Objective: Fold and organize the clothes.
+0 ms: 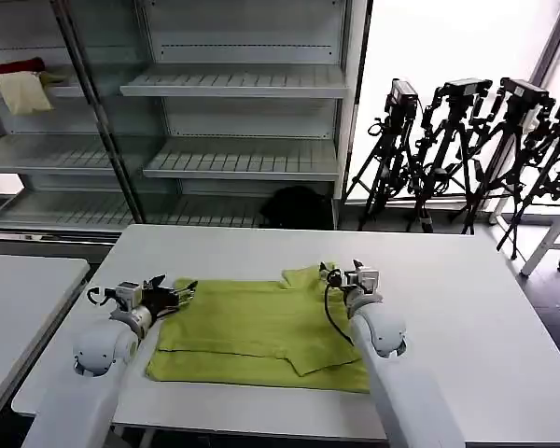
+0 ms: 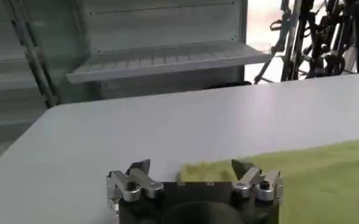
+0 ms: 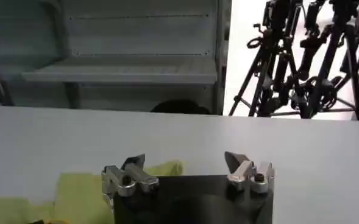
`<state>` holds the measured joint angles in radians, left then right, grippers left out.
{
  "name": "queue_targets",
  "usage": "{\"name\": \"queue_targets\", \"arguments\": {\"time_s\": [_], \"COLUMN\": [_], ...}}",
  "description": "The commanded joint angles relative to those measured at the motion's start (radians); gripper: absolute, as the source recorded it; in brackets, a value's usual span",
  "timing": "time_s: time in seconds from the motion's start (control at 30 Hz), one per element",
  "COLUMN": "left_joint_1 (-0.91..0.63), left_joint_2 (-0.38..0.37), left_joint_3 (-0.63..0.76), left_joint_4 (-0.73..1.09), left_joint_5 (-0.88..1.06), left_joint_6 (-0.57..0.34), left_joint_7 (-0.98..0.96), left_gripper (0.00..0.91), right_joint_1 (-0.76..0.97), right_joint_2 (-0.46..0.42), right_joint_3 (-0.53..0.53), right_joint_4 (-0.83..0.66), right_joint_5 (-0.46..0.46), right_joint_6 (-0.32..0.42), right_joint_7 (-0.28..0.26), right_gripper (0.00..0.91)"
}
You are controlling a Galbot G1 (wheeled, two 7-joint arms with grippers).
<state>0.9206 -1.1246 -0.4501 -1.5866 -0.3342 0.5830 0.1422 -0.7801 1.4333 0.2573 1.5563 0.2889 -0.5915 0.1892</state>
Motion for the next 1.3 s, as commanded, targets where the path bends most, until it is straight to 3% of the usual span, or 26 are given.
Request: {"name": "queue_targets", "arguments": {"time_s": [0.03,0.1,0.13,0.17,0.23,0.3,0.4,0.5,0.53,0.57,0.63,1.03,1.3], "left_joint_1": [0.001,0.001,0.001,0.0,0.002,0.005,0.009,0.012,0.012,0.012,0.011,0.0,0.032], "left_joint_2": [-0.003,-0.005,-0.005,-0.005,-0.007,-0.011,-0.017,-0.021,-0.022,-0.022,-0.023,-0.022,-0.006], "left_joint_3": [0.008,0.007,0.007,0.006,0.006,0.006,0.007,0.009,0.009,0.01,0.011,0.009,-0.06], "left_joint_4": [0.018,0.019,0.019,0.02,0.02,0.018,0.014,0.008,0.008,0.006,0.004,0.001,-0.119], "left_joint_5": [0.011,0.011,0.01,0.01,0.005,0.0,-0.004,-0.005,-0.005,-0.007,-0.007,-0.032,-0.141], "left_joint_6": [0.0,0.0,-0.001,0.0,0.0,-0.001,-0.001,-0.001,-0.001,-0.001,-0.001,-0.002,-0.003], "left_joint_7": [0.003,0.004,0.004,0.004,0.004,0.004,0.005,0.007,0.008,0.008,0.007,0.015,-0.033], "left_gripper": [0.715,0.685,0.645,0.635,0.524,0.484,0.443,0.373,0.202,0.04,0.01,0.01,0.0], "right_joint_1": [0.015,0.016,0.016,0.018,0.02,0.021,0.022,0.022,0.021,0.021,0.02,-0.009,-0.077], "right_joint_2": [0.014,0.021,0.022,0.024,0.03,0.034,0.04,0.045,0.045,0.045,0.042,0.018,-0.018], "right_joint_3": [-0.004,-0.007,-0.007,-0.009,-0.011,-0.015,-0.02,-0.022,-0.023,-0.024,-0.024,-0.018,-0.017], "right_joint_4": [-0.042,-0.049,-0.052,-0.056,-0.064,-0.076,-0.096,-0.107,-0.107,-0.106,-0.1,0.035,0.193], "right_joint_5": [-0.023,-0.03,-0.031,-0.035,-0.039,-0.043,-0.056,-0.062,-0.063,-0.063,-0.063,-0.03,0.033], "right_joint_6": [0.001,0.001,0.001,0.001,0.001,0.001,0.001,0.001,0.001,0.001,0.001,0.002,0.0], "right_joint_7": [-0.002,-0.005,-0.005,-0.006,-0.007,-0.011,-0.013,-0.014,-0.014,-0.013,-0.013,-0.009,0.021], "right_gripper": [0.736,0.675,0.584,0.554,0.443,0.383,0.191,0.071,0.0,0.0,0.0,0.0,0.0]}}
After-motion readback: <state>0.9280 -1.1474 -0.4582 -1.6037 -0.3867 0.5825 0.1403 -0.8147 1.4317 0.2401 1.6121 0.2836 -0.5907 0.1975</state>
